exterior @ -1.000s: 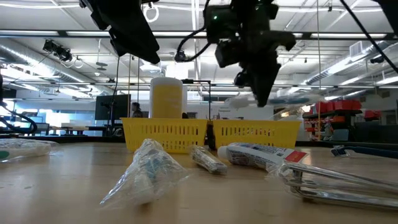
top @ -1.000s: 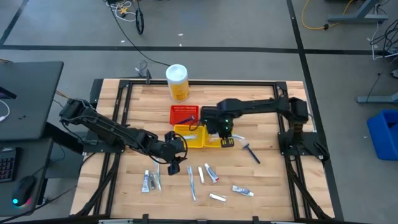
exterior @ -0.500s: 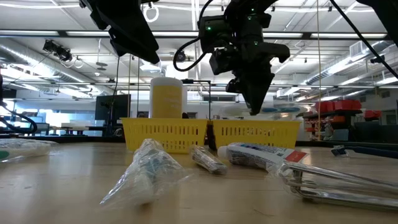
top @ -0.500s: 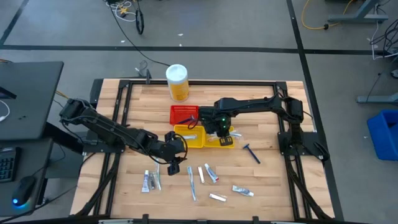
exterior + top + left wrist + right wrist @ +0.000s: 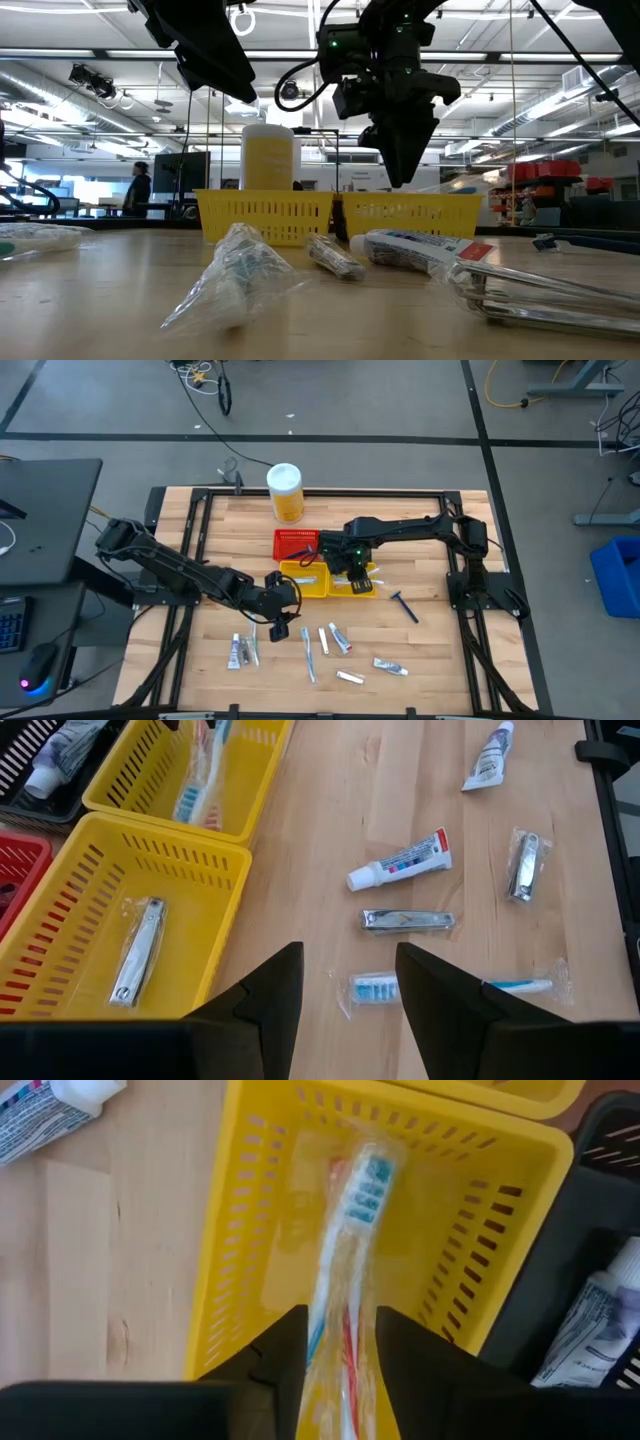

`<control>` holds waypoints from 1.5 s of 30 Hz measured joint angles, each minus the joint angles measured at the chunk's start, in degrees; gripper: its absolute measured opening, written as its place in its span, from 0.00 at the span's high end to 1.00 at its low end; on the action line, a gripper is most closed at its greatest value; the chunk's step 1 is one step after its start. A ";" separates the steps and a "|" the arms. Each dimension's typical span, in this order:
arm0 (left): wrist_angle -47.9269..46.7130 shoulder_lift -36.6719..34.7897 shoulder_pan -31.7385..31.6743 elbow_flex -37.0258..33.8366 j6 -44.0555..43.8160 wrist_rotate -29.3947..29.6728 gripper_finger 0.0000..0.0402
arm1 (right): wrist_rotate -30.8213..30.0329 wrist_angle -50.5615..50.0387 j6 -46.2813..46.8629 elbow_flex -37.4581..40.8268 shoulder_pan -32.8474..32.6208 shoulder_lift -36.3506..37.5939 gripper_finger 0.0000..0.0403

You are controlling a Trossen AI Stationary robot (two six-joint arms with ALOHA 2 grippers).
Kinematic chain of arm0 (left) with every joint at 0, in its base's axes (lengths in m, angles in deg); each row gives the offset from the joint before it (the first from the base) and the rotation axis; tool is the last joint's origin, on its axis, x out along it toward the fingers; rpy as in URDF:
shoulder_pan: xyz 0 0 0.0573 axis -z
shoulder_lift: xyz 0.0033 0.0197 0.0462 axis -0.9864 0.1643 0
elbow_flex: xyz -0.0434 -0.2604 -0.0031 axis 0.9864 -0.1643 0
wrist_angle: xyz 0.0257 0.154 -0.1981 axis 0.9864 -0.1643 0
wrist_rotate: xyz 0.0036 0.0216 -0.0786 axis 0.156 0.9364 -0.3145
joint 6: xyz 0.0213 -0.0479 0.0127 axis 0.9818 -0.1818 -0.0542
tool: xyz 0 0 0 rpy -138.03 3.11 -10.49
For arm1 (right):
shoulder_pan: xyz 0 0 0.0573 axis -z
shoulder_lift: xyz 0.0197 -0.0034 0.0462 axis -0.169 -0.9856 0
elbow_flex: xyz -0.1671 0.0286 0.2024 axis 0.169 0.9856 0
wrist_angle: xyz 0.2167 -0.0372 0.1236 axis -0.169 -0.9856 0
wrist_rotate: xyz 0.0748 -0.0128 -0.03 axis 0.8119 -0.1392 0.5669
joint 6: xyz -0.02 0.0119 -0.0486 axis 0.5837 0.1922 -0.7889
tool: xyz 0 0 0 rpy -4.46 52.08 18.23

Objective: Pick & Place Travel size toiletries
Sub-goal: Put the white toothpaste into the black bin

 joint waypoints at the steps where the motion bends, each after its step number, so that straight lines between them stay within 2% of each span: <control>1: 0.00 0.00 0.00 0.00 0.00 0.00 0.57 | -0.03 -0.07 0.30 0.00 -0.04 0.00 0.66; 6: 0.00 0.00 0.01 0.00 0.00 0.00 0.57 | -1.51 -3.57 1.58 0.00 -1.26 0.00 0.62; 15: 0.00 0.00 0.01 0.00 -0.14 -0.02 0.57 | -13.59 -9.07 11.62 0.04 -7.12 0.00 0.60; 27: 0.06 -0.01 0.01 0.00 -0.98 -0.02 0.57 | -13.05 -13.12 26.26 0.09 -12.48 0.90 0.64; 34: 0.06 -0.02 -0.01 0.01 -1.07 -0.04 0.57 | -13.09 -16.69 34.15 0.09 -14.90 6.16 0.66; 41: 0.04 -0.02 0.01 0.02 -0.90 -0.17 0.57 | -12.88 -15.71 38.81 1.31 -19.04 10.20 0.65; 45: 0.04 -0.02 0.01 0.00 -0.48 -0.13 0.57 | -9.66 -14.75 40.87 3.48 -21.93 10.21 0.64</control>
